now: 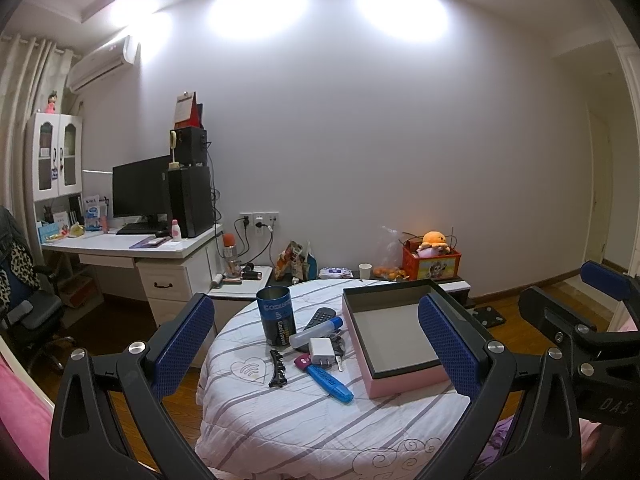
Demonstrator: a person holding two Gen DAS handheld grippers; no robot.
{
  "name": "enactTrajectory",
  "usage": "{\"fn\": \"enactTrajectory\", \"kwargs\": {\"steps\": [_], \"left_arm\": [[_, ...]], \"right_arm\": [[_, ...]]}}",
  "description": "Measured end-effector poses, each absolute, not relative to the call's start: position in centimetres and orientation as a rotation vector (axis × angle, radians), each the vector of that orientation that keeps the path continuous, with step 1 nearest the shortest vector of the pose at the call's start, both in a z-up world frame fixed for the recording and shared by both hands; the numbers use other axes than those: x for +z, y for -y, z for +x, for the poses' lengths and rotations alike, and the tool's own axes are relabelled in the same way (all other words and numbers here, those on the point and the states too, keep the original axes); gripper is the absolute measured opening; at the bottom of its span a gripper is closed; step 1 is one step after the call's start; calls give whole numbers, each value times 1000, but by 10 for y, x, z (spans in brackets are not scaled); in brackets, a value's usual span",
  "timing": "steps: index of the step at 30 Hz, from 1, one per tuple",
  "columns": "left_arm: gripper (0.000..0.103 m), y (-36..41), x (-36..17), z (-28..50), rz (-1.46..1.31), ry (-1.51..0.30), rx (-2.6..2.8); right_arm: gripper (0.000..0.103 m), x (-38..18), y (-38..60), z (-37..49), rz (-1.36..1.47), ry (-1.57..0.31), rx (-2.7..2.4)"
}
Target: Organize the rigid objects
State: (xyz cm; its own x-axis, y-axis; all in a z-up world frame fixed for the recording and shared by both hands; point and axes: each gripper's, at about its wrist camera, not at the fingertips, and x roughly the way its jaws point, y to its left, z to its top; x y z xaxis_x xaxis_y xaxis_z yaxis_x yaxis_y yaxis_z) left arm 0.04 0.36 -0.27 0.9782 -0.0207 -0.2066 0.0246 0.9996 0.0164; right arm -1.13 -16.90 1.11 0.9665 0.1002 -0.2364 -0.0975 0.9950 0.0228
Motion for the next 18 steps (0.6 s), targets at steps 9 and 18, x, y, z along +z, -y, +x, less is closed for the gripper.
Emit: {"fn": "enactTrajectory", "kwargs": {"steps": [9, 18], "left_arm": [[103, -5, -6, 0, 28, -210, -25], [103, -6, -6, -1, 27, -211, -22]], "right_arm": [[103, 11, 169, -12, 12, -240, 98], [103, 10, 170, -11, 12, -241, 98]]}}
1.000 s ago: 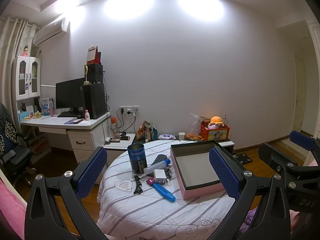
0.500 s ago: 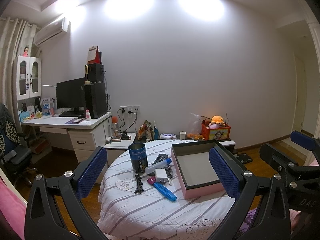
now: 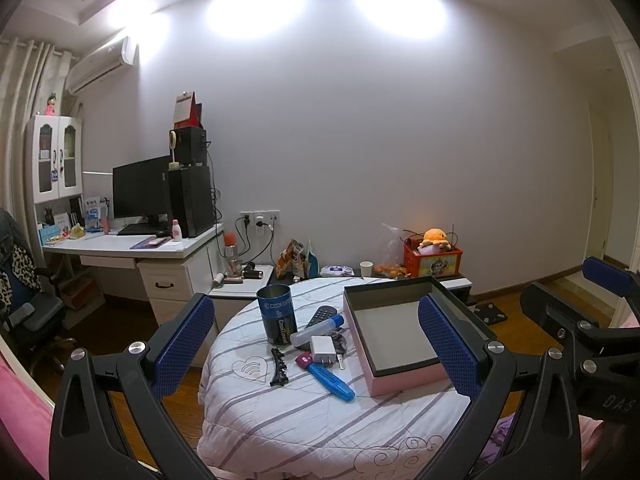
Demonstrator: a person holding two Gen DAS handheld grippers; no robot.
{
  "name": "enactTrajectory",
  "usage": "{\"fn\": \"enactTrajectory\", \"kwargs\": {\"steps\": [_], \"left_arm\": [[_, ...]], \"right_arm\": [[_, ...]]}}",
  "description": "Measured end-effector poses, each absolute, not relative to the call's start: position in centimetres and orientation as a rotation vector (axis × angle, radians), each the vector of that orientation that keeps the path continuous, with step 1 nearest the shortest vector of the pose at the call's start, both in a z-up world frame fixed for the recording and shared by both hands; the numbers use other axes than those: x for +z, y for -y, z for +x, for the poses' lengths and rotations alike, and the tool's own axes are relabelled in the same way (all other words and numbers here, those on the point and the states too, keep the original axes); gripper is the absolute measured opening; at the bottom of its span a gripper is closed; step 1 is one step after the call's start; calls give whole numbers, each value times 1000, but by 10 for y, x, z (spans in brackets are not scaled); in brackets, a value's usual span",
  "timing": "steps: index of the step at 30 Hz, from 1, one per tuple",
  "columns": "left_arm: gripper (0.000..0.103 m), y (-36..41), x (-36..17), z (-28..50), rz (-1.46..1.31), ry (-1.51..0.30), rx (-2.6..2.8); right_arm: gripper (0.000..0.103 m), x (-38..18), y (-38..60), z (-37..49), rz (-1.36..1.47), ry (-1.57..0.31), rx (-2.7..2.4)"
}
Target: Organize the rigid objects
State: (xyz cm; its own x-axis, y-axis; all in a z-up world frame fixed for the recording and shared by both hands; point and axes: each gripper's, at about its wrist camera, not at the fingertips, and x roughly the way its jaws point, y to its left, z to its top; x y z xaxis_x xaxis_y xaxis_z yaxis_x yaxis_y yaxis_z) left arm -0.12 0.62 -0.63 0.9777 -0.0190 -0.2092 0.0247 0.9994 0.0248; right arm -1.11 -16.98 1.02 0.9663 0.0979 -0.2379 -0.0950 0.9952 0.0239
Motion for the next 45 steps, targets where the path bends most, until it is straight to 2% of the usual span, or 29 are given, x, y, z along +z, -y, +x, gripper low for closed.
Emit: {"fn": "enactTrajectory", "kwargs": {"steps": [45], "left_arm": [[103, -1, -21, 29, 59, -303, -5]], "right_arm": [[103, -7, 167, 16, -13, -329, 100]]}}
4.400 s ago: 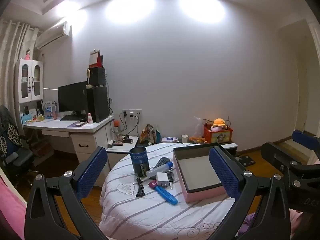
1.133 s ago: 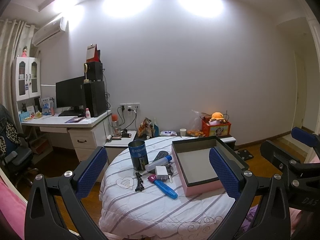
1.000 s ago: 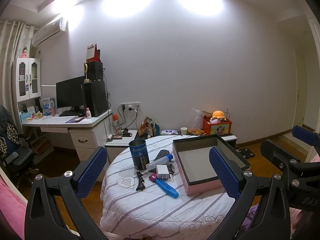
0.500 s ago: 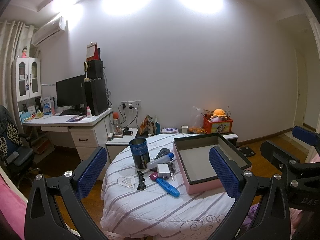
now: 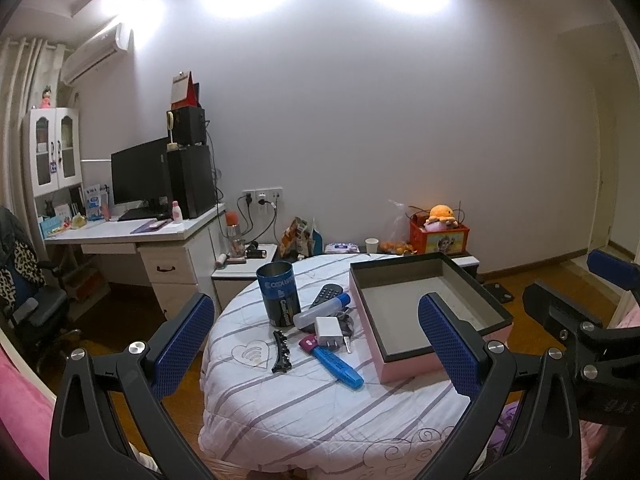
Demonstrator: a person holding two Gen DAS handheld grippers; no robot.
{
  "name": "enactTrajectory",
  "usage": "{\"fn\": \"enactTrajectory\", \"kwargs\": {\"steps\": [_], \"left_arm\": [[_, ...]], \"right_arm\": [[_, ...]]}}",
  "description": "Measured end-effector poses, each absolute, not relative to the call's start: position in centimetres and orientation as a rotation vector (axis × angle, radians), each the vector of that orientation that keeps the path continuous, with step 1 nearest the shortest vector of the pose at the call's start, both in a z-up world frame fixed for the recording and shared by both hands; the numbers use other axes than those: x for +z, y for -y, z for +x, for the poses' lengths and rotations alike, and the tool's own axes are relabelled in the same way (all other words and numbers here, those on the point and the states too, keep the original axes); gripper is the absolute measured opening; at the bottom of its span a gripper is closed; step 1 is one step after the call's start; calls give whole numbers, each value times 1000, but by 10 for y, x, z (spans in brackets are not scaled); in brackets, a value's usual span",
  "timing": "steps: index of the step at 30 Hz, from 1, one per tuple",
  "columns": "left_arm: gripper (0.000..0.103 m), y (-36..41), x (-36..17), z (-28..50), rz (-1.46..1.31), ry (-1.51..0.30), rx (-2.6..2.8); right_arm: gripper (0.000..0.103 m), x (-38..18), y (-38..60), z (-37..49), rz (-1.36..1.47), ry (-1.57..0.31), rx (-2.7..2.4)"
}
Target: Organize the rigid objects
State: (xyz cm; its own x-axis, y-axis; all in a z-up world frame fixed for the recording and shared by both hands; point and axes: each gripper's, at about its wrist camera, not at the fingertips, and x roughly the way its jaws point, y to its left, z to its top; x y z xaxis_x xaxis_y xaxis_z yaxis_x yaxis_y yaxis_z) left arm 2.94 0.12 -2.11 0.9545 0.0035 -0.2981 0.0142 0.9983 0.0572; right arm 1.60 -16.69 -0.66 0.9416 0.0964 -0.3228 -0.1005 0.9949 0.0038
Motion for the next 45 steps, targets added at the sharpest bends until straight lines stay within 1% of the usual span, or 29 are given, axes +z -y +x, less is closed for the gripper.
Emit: {"fn": "enactTrajectory", "kwargs": {"steps": [11, 20, 29, 39, 45], "left_arm": [[103, 5, -34, 53, 35, -316, -11], [103, 11, -51, 86, 72, -351, 26], [103, 4, -68, 133, 25, -452, -25], [103, 7, -72, 173, 64, -489, 2], [103, 4, -75, 189, 60, -503, -10]], "right_arm": [[103, -24, 178, 42, 6, -367, 96], [103, -43, 184, 78, 35, -401, 121], [103, -50, 186, 121, 2, -464, 120], [103, -47, 201, 151, -21, -444, 150], [103, -52, 216, 170, -13, -481, 172]]}}
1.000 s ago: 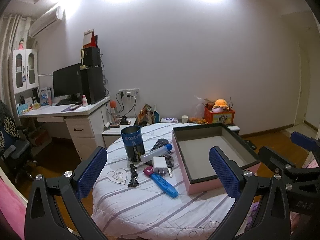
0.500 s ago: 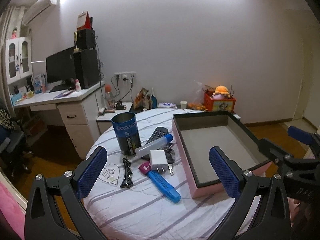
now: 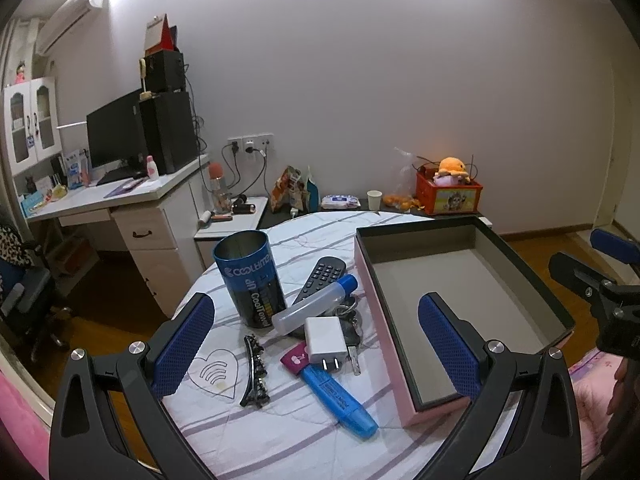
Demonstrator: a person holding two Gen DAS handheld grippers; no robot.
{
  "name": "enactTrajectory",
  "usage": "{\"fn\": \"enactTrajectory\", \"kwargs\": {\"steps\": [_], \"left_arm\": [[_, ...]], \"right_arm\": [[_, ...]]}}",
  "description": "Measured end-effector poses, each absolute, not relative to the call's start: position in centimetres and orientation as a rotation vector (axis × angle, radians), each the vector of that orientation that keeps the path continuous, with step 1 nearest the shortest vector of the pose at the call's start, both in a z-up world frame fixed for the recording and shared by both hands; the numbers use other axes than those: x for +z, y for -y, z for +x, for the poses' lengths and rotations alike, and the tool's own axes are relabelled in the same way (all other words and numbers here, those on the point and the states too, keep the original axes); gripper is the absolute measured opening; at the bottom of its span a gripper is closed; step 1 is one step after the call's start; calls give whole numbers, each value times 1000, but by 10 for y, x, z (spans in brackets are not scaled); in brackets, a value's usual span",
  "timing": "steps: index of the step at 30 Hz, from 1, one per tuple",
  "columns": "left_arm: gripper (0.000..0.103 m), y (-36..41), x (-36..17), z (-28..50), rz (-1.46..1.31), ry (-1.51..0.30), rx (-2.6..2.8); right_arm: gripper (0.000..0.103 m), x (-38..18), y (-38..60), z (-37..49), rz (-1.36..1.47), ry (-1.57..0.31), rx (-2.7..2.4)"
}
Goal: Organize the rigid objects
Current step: 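Move the right tool to the pink box wall and grasp it, then lower the left tool over the blue CoolTowel can and grasp its rim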
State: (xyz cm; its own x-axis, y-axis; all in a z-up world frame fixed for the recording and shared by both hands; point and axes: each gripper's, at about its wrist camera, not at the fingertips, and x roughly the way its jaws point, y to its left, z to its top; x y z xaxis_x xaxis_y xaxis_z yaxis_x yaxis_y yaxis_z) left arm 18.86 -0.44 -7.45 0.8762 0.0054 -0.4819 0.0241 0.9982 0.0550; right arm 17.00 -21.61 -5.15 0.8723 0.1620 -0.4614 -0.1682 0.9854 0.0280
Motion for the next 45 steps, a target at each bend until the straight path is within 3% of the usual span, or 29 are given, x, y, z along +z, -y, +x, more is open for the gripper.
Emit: {"fn": "enactTrajectory", "kwargs": {"steps": [17, 22, 24, 25, 26, 30, 38, 45], "left_arm": [[103, -43, -98, 207, 33, -584, 73], [103, -51, -107, 214, 35, -616, 84], [103, -54, -111, 216, 37, -628, 88], [103, -55, -113, 217, 36, -631, 87], [103, -57, -114, 217, 33, -634, 87], [103, -60, -121, 222, 34, -658, 91], [103, -65, -133, 227, 31, -700, 76], [103, -60, -142, 233, 40, -734, 48]], "right_arm": [[103, -103, 273, 239, -45, -790, -2], [97, -114, 279, 252, -44, -854, 16], [78, -123, 284, 261, -31, -905, 26], [54, -127, 286, 263, -25, -917, 32], [43, -130, 289, 265, -11, -931, 40], [43, -140, 290, 265, -4, -971, 60], [20, -138, 291, 267, -31, -993, 73], [19, -138, 286, 267, -71, -1003, 94]]}}
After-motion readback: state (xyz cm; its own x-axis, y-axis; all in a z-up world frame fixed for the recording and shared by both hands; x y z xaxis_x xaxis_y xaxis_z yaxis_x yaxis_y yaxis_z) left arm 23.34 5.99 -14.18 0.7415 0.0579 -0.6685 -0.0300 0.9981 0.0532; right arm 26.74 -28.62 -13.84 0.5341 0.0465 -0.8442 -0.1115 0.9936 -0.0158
